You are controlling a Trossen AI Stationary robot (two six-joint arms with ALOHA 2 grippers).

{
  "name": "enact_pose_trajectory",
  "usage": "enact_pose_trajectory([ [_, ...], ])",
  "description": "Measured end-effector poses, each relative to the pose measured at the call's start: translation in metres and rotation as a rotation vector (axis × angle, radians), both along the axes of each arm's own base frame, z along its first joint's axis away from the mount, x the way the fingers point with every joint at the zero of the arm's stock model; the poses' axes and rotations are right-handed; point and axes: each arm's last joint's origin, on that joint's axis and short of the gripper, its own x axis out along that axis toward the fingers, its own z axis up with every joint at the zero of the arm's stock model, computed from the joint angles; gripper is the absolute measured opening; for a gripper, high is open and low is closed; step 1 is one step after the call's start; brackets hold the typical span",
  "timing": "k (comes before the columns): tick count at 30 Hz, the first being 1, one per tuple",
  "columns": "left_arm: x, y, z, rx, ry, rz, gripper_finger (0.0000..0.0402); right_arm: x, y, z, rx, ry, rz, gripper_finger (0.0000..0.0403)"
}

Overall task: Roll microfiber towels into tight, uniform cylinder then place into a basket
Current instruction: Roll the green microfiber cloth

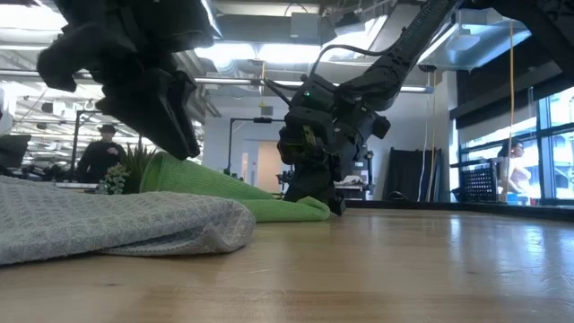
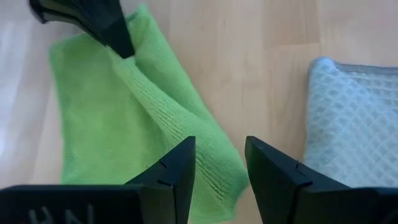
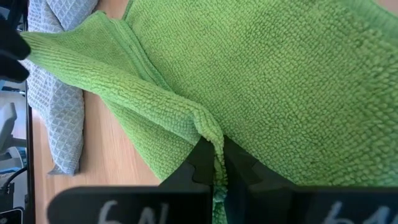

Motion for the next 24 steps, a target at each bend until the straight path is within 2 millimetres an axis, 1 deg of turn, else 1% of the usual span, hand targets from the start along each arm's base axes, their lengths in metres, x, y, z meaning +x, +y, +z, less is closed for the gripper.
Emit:
enact_pose_trajectory([
  [4,-0.001,0.005,-0.001,0.048,0.015,0.034,0.0133,0.000,0.000,0.000,0.000,-0.001,0.001,0.0012],
  [8,0.000,0.012,-0.002,0.054,0.029,0.062,0.0133,0.000,0.000,0.000,0.001,-0.001,0.000,0.0012],
  [13,0.004,0.020,-0.010,0.081,0.068,0.073,0.0133,0.000,0.000,0.000,0.001,-0.001,0.001,0.0012],
  [19,0.010,0.028,-0.023,0.099,0.119,0.092,0.0133,0.000,0.000,0.000,0.002,-0.002,0.002,0.0012],
  [24,0.014,0.031,-0.039,0.059,0.186,0.091,0.0133,0.000,0.000,0.000,0.003,-0.002,0.002,0.0012],
])
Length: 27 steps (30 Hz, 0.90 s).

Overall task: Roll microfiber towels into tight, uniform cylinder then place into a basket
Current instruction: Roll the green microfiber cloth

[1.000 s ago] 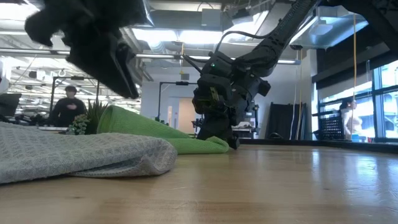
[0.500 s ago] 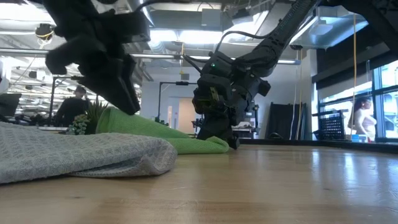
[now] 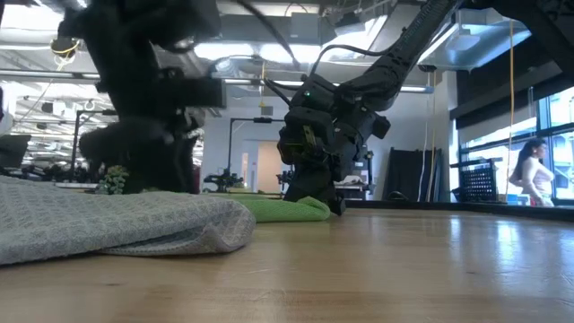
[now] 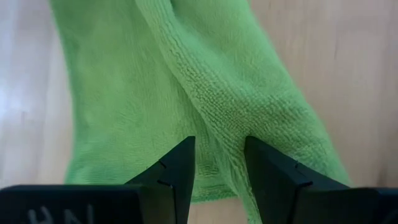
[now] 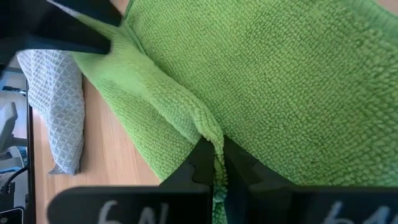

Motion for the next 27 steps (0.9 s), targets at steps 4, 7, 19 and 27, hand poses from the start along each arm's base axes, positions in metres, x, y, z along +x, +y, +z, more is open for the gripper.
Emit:
enact_pose_trajectory([
  [4,0.004,0.003,-0.010,0.008,0.028,0.013,0.0133,0.000,0.000,0.000,0.000,0.000,0.000,0.0012],
  [7,0.006,0.006,-0.015,0.020,0.043,0.023,0.0133,0.000,0.000,0.000,0.000,-0.001,0.001,0.0012],
  [19,0.006,0.007,-0.019,0.012,0.063,0.023,0.0133,-0.001,0.001,0.002,0.012,-0.058,0.107,0.0029],
  [27,0.005,0.007,-0.019,0.007,0.068,0.021,0.0133,0.000,0.002,0.003,0.027,-0.063,0.111,0.0098],
])
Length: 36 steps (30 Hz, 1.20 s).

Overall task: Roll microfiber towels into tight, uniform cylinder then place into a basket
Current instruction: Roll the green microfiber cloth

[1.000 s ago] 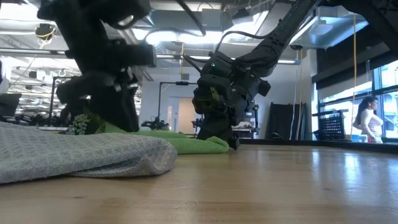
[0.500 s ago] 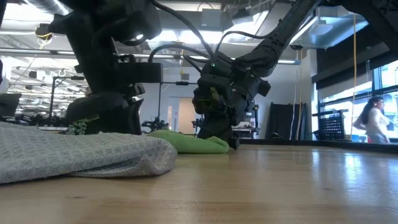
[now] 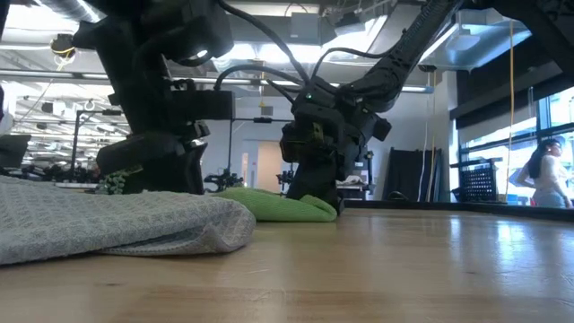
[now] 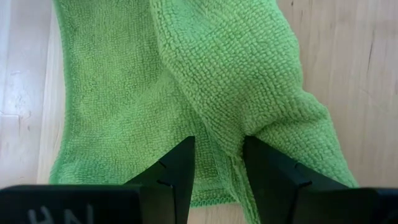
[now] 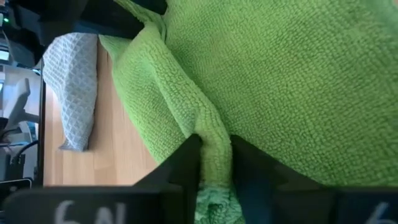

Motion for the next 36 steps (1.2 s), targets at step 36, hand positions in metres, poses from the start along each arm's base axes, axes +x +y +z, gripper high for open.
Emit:
enact_pose_trajectory([
  [36,0.000,0.000,0.000,-0.007,0.005,-0.002,0.0133,-0.003,0.059,0.076,-0.534,-0.088,0.231,0.0125],
])
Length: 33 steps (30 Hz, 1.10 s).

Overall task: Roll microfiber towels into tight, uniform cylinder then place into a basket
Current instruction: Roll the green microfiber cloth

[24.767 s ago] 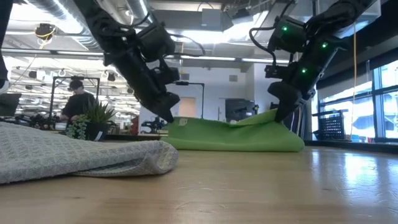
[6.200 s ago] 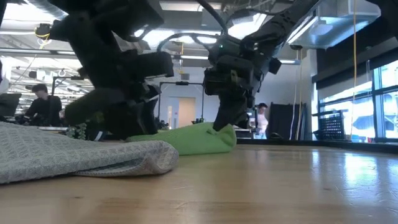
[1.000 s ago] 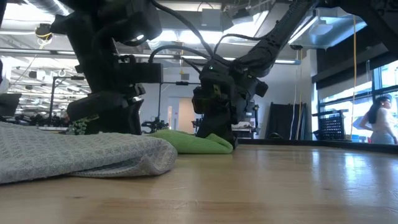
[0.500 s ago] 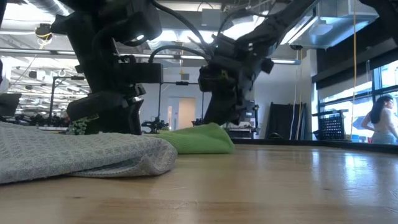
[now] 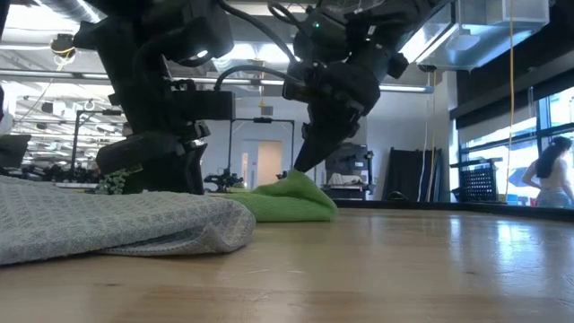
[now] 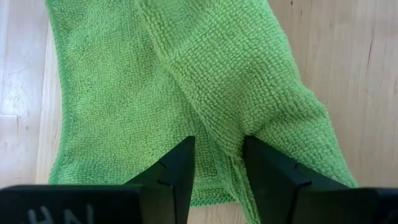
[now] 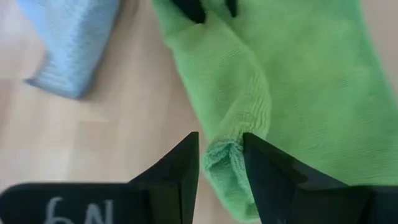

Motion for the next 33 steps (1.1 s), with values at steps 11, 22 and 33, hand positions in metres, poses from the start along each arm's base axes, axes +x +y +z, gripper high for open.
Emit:
enact_pose_trajectory([
  [11,0.000,0.000,0.000,-0.001,0.000,0.000,0.0133,-0.002,0.010,0.009,-0.169,-0.028,0.021,0.0125],
  [22,0.000,0.000,0.000,-0.006,-0.008,0.006,0.0133,0.002,0.013,0.011,-0.177,-0.094,0.120,0.0125],
  [33,0.001,0.000,0.000,-0.007,-0.013,0.005,0.0133,0.012,0.012,-0.029,-0.177,-0.014,0.139,0.0125],
])
